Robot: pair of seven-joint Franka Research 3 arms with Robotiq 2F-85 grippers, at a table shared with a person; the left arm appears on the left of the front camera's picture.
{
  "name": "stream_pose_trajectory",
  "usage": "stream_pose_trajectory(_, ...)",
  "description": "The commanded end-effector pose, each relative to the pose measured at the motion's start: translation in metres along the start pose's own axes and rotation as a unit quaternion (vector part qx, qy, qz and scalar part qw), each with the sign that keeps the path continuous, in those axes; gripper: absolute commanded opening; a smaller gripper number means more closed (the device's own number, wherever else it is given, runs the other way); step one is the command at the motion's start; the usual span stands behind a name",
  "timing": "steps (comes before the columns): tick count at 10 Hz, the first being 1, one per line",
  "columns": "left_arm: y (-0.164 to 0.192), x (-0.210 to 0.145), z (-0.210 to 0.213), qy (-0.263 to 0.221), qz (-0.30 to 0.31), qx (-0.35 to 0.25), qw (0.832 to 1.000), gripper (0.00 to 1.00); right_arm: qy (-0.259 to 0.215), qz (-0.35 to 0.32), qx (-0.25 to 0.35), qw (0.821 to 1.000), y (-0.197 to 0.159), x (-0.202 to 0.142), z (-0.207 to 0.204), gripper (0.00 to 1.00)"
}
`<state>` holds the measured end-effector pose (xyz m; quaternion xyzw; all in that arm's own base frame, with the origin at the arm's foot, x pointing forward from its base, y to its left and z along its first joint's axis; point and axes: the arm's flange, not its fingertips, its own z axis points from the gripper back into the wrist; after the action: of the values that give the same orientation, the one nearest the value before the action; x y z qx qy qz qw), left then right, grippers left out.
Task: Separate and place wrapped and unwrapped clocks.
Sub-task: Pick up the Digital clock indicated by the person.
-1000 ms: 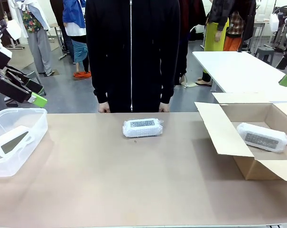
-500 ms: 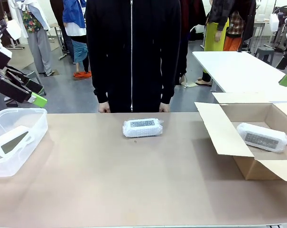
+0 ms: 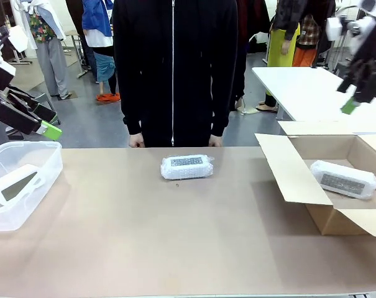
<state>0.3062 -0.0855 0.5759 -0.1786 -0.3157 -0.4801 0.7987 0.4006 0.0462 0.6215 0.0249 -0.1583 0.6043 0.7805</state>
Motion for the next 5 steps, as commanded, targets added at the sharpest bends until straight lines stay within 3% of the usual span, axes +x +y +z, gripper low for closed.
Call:
stream_pose_trajectory(1, 0.0, -0.001, 0.001, -0.002, 0.0, -0.001, 1.0, 1.0, -0.098, -0.005, 0.023, 0.995, 0.043, 0.049, -0.012, 1.0)
stream_pose_trajectory(3, 0.0, -0.001, 0.001, -0.002, 0.0, -0.001, 1.0, 1.0, -0.169, -0.041, 0.037, 0.984, 0.067, 0.071, -0.03, 1.0)
stream_pose_trajectory(5, 0.0, -0.001, 0.001, -0.002, 0.0, -0.001, 1.0, 1.0, -0.245, -0.105, 0.031, 0.963, 0.084, 0.059, -0.041, 1.0)
